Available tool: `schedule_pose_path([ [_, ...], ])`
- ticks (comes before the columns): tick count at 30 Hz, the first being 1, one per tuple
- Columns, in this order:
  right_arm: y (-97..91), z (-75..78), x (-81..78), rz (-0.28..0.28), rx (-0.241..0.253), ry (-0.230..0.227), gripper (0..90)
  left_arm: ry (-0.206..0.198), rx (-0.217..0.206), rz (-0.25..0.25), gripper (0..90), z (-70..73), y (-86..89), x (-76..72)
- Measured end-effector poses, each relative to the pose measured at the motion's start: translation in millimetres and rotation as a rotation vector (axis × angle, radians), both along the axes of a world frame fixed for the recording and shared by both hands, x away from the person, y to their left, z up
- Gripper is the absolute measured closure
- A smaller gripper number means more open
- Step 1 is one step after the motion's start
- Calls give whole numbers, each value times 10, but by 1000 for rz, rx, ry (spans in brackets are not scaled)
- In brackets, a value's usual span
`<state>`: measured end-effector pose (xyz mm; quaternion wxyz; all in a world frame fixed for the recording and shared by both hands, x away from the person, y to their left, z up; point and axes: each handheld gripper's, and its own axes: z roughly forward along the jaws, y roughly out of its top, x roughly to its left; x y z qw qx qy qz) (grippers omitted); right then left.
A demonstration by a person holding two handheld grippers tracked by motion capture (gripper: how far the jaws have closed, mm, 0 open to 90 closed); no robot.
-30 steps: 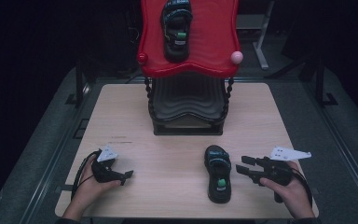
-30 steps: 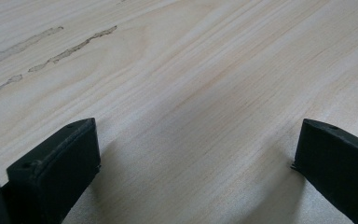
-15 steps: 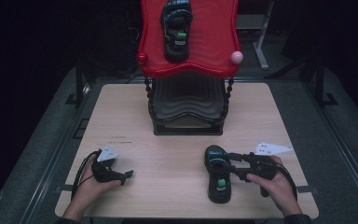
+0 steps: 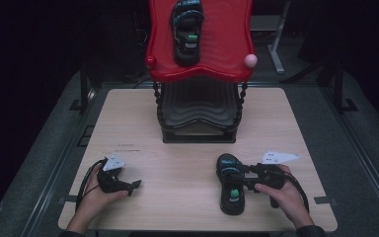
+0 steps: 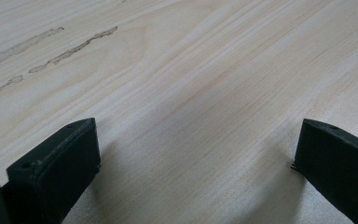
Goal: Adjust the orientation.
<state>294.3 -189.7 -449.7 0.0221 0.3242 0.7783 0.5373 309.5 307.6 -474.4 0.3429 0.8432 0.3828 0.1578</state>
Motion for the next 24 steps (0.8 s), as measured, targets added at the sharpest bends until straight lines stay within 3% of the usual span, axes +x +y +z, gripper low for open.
schedule_pose_path([
  [4,37,-27,26,1,-2,6,580,0,0,1,0,0,-1,1],
  [8,33,-26,31,9,30,13,652,0,0,1,0,0,-1,1],
  [14,4,6,14,5,58,21,663,0,0,1,0,0,-1,1],
  [24,-76,270,-61,-2,134,-43,666,2,2,0,0,1,0,1],
])
